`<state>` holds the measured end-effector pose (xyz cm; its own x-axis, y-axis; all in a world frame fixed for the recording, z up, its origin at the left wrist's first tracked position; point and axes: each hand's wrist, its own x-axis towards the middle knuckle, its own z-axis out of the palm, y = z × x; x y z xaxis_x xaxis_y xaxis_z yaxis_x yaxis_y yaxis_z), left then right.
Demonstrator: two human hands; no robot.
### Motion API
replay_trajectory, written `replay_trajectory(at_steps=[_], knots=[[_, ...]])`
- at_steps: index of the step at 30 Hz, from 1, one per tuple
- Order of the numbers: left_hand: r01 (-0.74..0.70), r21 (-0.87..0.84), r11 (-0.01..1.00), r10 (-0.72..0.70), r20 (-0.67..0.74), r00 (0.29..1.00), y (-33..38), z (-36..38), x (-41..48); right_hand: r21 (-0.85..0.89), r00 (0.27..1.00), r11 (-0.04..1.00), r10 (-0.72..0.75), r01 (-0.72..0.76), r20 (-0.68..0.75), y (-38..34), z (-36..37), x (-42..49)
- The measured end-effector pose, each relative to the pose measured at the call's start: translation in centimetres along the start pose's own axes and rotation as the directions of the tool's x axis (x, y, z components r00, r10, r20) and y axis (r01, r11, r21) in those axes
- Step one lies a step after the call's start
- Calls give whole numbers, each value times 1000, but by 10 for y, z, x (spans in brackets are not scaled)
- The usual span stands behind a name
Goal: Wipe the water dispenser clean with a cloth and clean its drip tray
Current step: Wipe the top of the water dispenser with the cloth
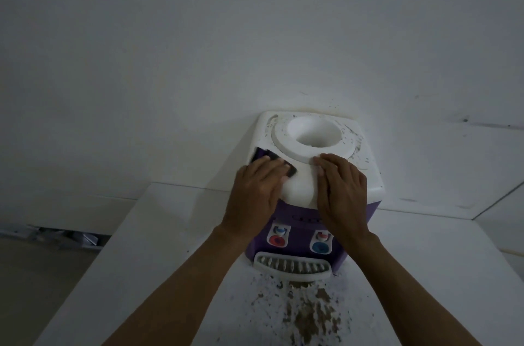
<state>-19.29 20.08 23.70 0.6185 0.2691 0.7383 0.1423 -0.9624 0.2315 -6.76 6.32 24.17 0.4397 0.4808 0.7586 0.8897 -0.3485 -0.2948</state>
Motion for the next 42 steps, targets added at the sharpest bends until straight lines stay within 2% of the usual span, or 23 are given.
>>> replay_trajectory(at_steps=[2, 4, 6, 10, 12, 14, 17, 20, 23, 25, 27, 30, 33, 37, 39, 42], knots=[[177, -37, 984, -178, -23, 984, -7, -1, 7, -13, 1000, 1000, -1, 1, 17, 0, 0, 0], [218, -79, 973, -220, -19, 975, -10, 0, 17, -28, 1000, 1000, 1, 0, 22, 0, 0, 1], [159, -85, 984, -162, -25, 986, -7, 2, 14, -32, 1000, 999, -1, 1, 20, -1, -1, 0], [-47, -43, 998, 46, -20, 999, -2, 5, -12, -45, 1000, 999, -28, 28, 7, -2, -2, 0], [-55, -13, 998, 55, -13, 998, -2, 6, -10, -48, 999, 998, -33, 34, 23, -3, -2, 1], [65, -24, 998, -65, 1, 998, -4, 8, 1, -51, 999, 998, -31, 33, 45, -3, -3, 2], [282, -127, 951, -282, 21, 959, -12, 12, 15, -36, 997, 999, -27, 30, 79, -4, -6, 2], [343, -180, 922, -349, 2, 937, -7, 11, 9, -19, 993, 999, -33, 35, 112, -6, -10, 3], [191, -115, 975, -198, -49, 979, 9, 9, -3, -33, 991, 999, -39, 44, 131, -5, -12, 2], [77, -58, 995, -78, -21, 997, 11, 9, -1, -51, 988, 996, -58, 66, 142, -7, -11, 6], [47, -36, 998, -46, 31, 998, 7, 9, 11, -38, 985, 995, -85, 91, 152, -10, -10, 11], [136, -72, 988, -129, 84, 988, 1, 5, 32, -14, 982, 994, -104, 108, 156, -18, -8, 21], [258, -150, 954, -249, 78, 965, -5, -1, 45, -23, 981, 993, -107, 112, 159, -20, -6, 27], [495, -238, 836, -490, 86, 868, -10, -9, 43, -20, 983, 994, -100, 104, 154, -17, -5, 26], [511, -287, 810, -512, 78, 855, -10, -10, 33, -21, 983, 995, -94, 98, 158, -17, -4, 25], [369, -284, 885, -384, 3, 923, -9, -9, 7, -19, 985, 996, -80, 84, 154, -16, -4, 24]])
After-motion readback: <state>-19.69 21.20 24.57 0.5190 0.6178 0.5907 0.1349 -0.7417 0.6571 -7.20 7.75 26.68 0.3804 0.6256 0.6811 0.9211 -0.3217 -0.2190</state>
